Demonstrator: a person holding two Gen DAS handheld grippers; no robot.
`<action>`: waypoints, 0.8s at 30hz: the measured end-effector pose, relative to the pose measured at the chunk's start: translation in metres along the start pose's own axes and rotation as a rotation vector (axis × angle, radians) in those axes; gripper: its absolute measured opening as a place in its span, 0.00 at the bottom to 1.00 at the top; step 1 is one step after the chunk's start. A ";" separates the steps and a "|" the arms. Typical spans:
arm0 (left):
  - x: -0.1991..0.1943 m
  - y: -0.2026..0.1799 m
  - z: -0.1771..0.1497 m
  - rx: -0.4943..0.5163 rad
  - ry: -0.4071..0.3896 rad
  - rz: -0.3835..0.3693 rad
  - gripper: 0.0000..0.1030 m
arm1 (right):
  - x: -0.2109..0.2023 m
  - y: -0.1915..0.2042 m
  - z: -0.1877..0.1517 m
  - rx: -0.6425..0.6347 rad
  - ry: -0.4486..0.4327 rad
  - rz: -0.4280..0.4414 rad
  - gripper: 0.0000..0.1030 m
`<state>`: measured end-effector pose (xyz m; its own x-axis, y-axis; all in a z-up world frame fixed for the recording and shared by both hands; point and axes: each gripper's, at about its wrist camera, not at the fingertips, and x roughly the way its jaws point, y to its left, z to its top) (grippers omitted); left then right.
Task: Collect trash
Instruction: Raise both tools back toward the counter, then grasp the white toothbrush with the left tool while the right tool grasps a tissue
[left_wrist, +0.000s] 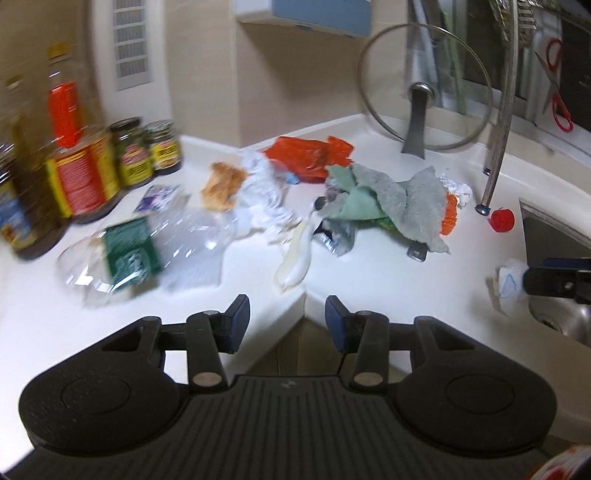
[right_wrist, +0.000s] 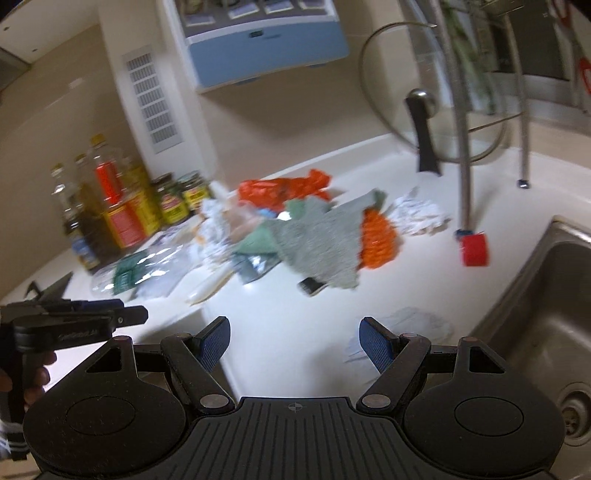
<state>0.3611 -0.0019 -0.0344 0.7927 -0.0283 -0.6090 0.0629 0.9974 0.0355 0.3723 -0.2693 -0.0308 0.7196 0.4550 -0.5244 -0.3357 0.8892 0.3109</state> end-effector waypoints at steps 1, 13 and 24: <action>0.008 0.000 0.003 0.010 0.006 -0.009 0.39 | 0.001 -0.002 0.000 0.001 -0.004 -0.017 0.75; 0.063 0.005 0.023 0.080 0.037 -0.081 0.39 | 0.032 -0.024 -0.005 -0.032 0.019 -0.249 0.75; 0.093 0.003 0.031 0.109 0.067 -0.109 0.35 | 0.061 -0.033 -0.005 -0.035 0.075 -0.315 0.68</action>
<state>0.4537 -0.0032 -0.0660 0.7353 -0.1280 -0.6656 0.2148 0.9754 0.0498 0.4242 -0.2706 -0.0767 0.7451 0.1587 -0.6478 -0.1256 0.9873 0.0974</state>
